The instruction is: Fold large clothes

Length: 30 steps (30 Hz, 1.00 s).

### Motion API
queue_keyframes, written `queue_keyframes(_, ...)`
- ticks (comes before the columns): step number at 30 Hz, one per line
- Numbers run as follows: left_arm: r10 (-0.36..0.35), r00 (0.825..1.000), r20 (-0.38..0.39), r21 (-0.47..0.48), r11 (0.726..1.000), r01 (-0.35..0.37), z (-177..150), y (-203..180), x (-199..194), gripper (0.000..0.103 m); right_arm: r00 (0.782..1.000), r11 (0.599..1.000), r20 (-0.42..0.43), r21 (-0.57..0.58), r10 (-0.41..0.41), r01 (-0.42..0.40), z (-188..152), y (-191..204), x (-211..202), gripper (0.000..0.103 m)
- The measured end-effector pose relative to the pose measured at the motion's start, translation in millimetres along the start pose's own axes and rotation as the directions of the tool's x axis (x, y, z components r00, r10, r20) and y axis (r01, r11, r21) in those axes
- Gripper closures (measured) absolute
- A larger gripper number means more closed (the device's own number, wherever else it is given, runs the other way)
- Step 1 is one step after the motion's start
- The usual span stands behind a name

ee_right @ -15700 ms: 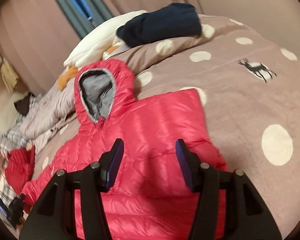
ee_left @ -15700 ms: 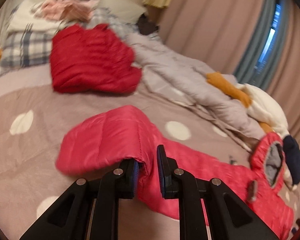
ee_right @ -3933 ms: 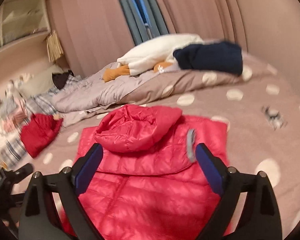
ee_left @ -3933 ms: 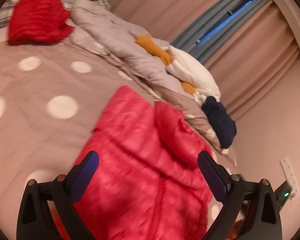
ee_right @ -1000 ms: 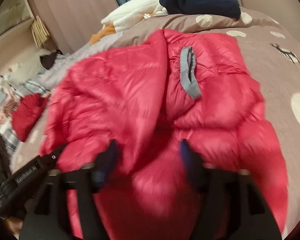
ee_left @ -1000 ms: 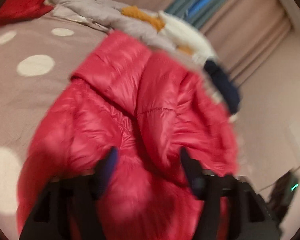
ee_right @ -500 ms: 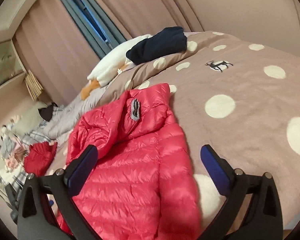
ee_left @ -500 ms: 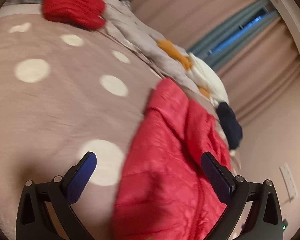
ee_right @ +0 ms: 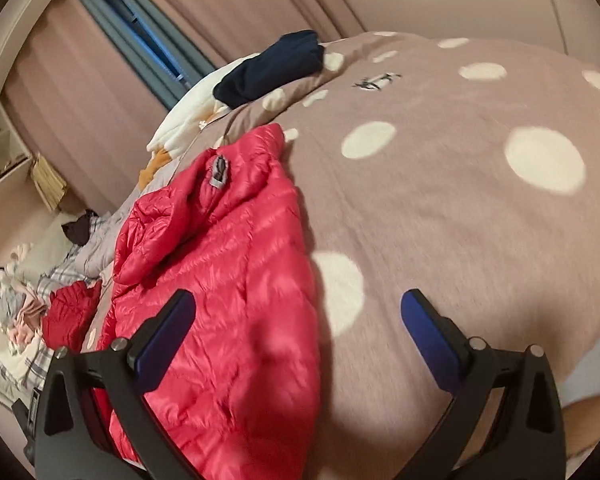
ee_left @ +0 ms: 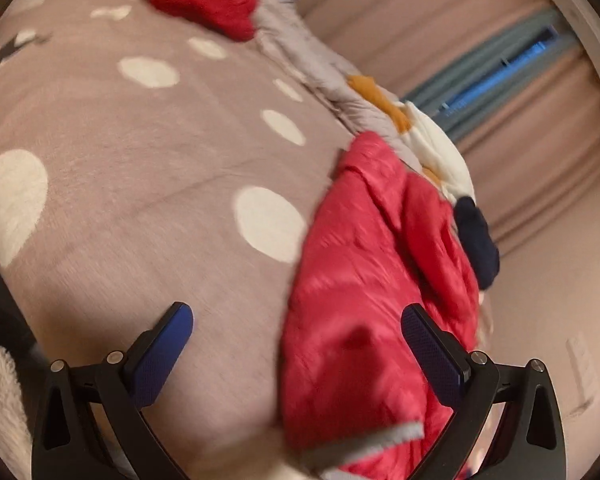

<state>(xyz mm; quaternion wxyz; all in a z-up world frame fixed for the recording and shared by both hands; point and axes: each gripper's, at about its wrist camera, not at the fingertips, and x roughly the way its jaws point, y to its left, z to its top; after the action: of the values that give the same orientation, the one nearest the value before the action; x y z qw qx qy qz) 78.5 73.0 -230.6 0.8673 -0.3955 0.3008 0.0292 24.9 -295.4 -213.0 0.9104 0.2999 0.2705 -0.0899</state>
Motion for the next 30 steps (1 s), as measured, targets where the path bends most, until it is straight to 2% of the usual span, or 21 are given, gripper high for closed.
queue_keyframes(1,-0.03,0.999,-0.027,0.006,1.0,0.03,-4.2,-4.7,2.2,0.001,1.0,1.0,0.008,0.006,0.027,-0.027,-4.9,-1.3,-3.8,0.0)
queue_keyframes(2,-0.096,0.991,-0.088,-0.008,0.995,0.096,-12.2,-9.0,8.0,0.001,0.998,0.998,0.01,0.024,0.057,-0.058,-9.8,-4.8,-5.3,0.0)
queue_keyframes(4,-0.182,0.973,-0.138,-0.058,0.983,0.176,-23.5,-11.4,16.4,0.001,0.991,0.984,-0.003,0.121,0.131,-0.13,-24.7,-15.1,-6.1,0.0)
queue_keyframes(5,-0.2,0.971,-0.134,-0.064,0.979,0.193,-30.4,-14.6,17.9,0.001,0.987,0.976,0.012,0.152,0.158,-0.158,-31.0,-17.0,-8.5,0.0)
queue_keyframes(7,-0.185,0.977,-0.103,-0.026,0.983,0.183,-38.9,-24.3,15.7,0.001,0.978,0.959,0.042,0.192,0.203,-0.207,-42.1,-12.3,-14.9,0.0)
queue_keyframes(8,-0.198,0.973,-0.119,-0.018,0.98,0.197,-41.5,-29.6,17.4,0.001,0.966,0.94,0.024,0.224,0.259,-0.258,-47.6,-7.4,-13.6,0.0)
queue_keyframes(10,-0.25,0.952,-0.177,-0.032,0.968,0.248,-43.6,-37.8,24.6,0.001,0.924,0.878,-0.012,0.316,0.382,-0.358,-57.8,-0.7,-6.5,0.0)
queue_keyframes(12,-0.28,0.939,-0.2,-0.058,0.96,0.274,-44.7,-39.0,26.3,0.001,0.882,0.819,-0.052,0.4,0.468,-0.411,-70.3,9.6,5.8,0.0)
queue_keyframes(13,-0.267,0.942,-0.204,-0.059,0.964,0.26,-43.6,-40.1,30.1,0.001,0.886,0.832,-0.067,0.384,0.459,-0.401,-72.4,17.0,8.8,0.0)
queue_keyframes(15,-0.25,0.945,-0.212,-0.049,0.968,0.245,-43.6,-41.1,35.7,0.001,0.914,0.893,-0.091,0.273,0.395,-0.358,-71.4,36.2,9.6,0.0)
queue_keyframes(16,-0.25,0.945,-0.21,-0.045,0.968,0.246,-43.5,-41.7,35.5,0.001,0.921,0.911,-0.097,0.218,0.376,-0.349,-70.2,46.2,9.9,0.0)
queue_keyframes(23,-0.216,0.955,-0.203,-0.016,0.976,0.218,-46.2,-43.2,38.4,0.005,0.936,0.925,-0.071,0.2,0.344,-0.324,-65.4,54.6,16.8,0.0)
queue_keyframes(24,-0.195,0.961,-0.199,-0.011,0.98,0.196,-45.9,-41.4,38.6,0.013,0.939,0.929,-0.07,0.185,0.337,-0.319,-67.7,52.6,14.0,0.005)
queue_keyframes(25,-0.161,0.968,-0.192,-0.004,0.987,0.163,-46.5,-40.8,39.4,0.027,0.948,0.942,-0.067,0.156,0.31,-0.297,-68.6,53.4,12.6,0.018)
queue_keyframes(26,-0.106,0.978,-0.179,0.012,0.994,0.11,-47.1,-39.8,40.9,0.034,0.961,0.956,-0.065,0.136,0.27,-0.259,-70.4,52.3,12.8,0.027)
queue_keyframes(28,-0.048,0.988,-0.144,0.025,0.998,0.053,-48.9,-33.7,40.9,0.063,0.985,0.98,-0.07,0.133,0.159,-0.148,-75.7,44.1,17.6,0.071)
queue_keyframes(30,-0.037,0.992,-0.12,-0.001,0.999,0.037,-48.6,-23.6,44.3,0.075,0.991,0.986,-0.065,0.131,0.114,-0.104,-76.9,37.7,20.0,0.091)
